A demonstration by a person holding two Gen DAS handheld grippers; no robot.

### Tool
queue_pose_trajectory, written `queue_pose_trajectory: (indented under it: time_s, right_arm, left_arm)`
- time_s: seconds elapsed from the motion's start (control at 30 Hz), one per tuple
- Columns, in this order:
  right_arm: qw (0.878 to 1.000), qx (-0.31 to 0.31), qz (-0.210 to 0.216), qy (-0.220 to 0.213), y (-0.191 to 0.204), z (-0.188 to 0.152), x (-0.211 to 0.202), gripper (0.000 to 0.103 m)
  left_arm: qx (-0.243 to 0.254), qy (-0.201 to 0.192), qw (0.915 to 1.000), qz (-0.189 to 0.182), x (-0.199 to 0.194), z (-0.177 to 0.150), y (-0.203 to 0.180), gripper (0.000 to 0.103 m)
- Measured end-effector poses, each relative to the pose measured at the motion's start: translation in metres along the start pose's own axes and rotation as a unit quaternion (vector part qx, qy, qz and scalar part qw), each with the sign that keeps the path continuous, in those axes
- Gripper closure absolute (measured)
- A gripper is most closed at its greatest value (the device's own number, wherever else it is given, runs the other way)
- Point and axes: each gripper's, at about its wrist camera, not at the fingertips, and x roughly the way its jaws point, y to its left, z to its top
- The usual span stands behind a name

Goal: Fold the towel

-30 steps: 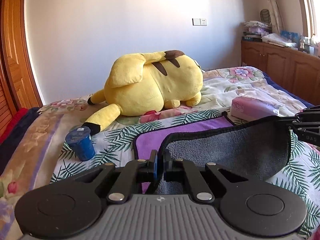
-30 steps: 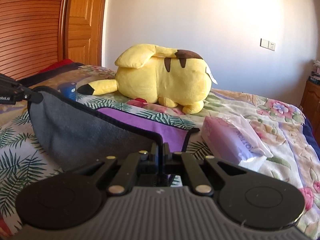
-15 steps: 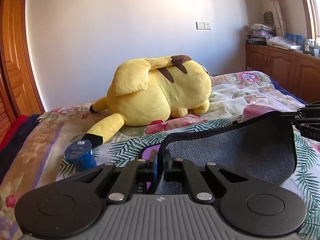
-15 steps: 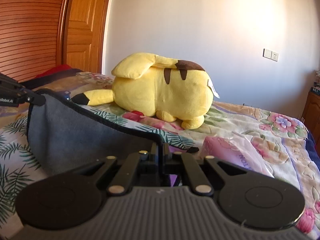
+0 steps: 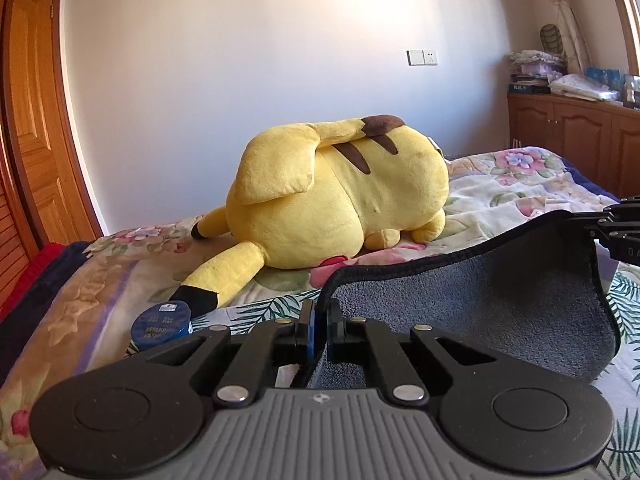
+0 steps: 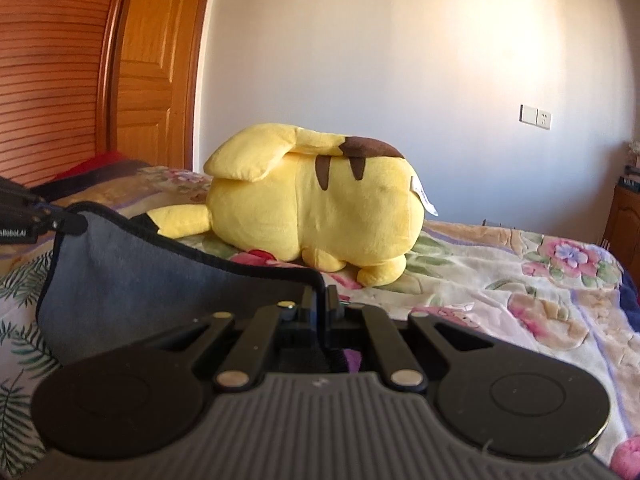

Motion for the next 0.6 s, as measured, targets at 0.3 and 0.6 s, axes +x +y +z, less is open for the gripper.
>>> queue_pose_trajectory:
  time_s: [0.3,0.6]
  right_arm:
    - [0.999,-0.034,-0.005,-0.006,0.002,-0.002,0.009,0.100]
    - [0.999,-0.047,-0.008,0.000,-0.007,0.005,0.029,0.100]
  left_arm:
    - [0.016,-0.014,0.9998,0.002,0.011,0.007,0.000,0.098]
    - [0.021,-0.015,0.9995,0.019,0.031,0.010,-0.002,0.098]
